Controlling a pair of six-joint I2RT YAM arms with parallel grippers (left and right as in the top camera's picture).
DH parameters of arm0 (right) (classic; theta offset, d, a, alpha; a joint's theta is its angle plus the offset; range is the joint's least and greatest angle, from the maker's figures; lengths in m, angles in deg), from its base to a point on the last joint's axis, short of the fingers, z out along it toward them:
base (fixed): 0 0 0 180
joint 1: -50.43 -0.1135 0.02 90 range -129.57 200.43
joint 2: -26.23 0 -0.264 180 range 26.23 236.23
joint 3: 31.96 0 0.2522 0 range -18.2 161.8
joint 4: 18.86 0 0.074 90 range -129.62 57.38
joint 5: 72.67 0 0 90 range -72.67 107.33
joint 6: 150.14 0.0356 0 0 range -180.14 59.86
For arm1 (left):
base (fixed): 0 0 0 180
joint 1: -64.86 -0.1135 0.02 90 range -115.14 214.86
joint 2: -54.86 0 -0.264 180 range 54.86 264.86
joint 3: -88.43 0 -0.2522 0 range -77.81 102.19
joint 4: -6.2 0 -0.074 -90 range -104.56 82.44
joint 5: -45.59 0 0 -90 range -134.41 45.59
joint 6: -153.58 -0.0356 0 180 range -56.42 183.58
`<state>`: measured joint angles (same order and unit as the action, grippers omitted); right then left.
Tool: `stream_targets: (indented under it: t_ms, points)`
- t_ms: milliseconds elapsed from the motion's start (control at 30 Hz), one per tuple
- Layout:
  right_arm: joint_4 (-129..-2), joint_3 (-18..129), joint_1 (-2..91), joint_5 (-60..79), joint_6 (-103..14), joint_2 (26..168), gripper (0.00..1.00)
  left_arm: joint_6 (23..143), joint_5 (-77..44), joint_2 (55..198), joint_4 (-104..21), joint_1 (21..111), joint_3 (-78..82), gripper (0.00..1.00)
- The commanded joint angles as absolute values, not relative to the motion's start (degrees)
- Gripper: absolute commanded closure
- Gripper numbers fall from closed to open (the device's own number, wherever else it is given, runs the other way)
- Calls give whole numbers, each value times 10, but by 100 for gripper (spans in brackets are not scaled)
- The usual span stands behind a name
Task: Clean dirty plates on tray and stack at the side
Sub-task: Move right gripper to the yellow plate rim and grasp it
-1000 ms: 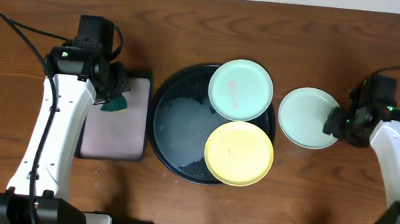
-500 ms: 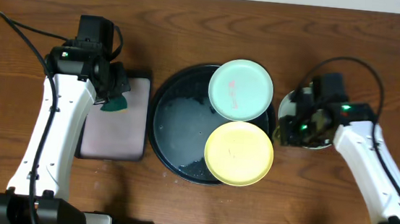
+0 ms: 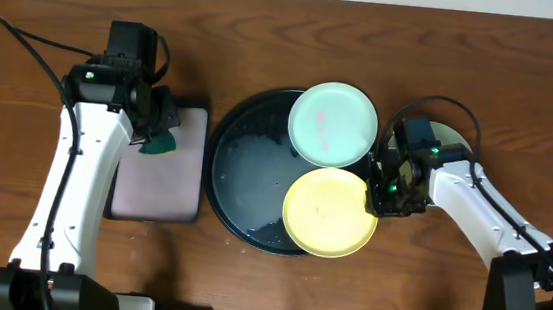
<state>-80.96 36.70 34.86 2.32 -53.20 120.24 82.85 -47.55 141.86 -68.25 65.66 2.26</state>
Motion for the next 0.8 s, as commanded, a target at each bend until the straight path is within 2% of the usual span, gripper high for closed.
stream_targets:
  t_ms: [0,100,233,500,667,767]
  points:
    - [-801,364,337,25,-533,1213,80,821,-479,1417,-684,654,21,92]
    - [-796,364,330,25,-533,1223,83,821,-479,1417,-684,654,21,93]
    - [-796,364,320,25,-531,1230,99,821,-479,1417,-684,654,21,92]
    - [-786,399,287,-26,-470,1219,99,821,-479,1417,-684,654,21,93]
    - [-734,415,234,-21,-314,1216,99,821,-479,1417,-684,654,21,92]
    - [-698,415,194,33,-233,1218,99,821,-479,1417,-684,654,21,93]
